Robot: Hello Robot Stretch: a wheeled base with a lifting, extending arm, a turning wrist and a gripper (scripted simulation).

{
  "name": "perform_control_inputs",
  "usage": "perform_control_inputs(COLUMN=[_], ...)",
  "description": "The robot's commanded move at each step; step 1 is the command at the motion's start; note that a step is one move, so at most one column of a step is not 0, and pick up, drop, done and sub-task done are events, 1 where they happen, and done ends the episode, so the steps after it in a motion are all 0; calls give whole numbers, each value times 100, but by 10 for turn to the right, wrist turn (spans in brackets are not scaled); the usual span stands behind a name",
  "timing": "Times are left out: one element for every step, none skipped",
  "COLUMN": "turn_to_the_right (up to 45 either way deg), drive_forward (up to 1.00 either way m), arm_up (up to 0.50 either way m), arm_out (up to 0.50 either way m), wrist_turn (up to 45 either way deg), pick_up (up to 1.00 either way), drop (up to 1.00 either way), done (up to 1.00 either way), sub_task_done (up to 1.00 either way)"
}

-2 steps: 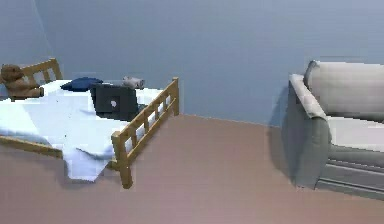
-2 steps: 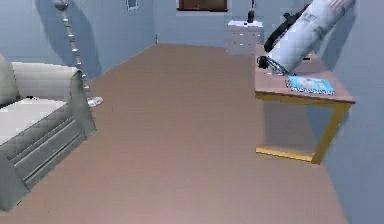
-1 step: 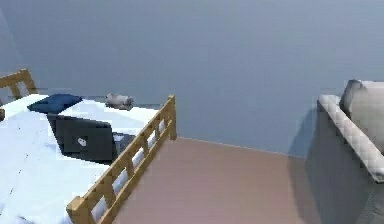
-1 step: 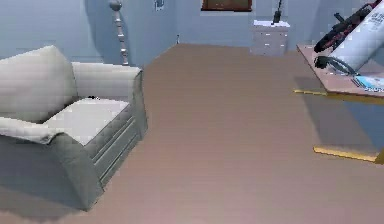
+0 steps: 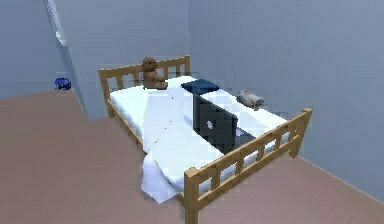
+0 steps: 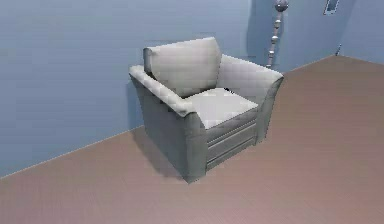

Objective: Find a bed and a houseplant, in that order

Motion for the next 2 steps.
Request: perform_control_inputs(turn_to_the_right=[0, -450], drive_forward=[0, 0], arm_up=[0, 0], arm_out=[0, 0], wrist_turn=[0, 0], pick_up=[0, 0], drop=[0, 0], done=[0, 0], sub_task_done=[100, 0])
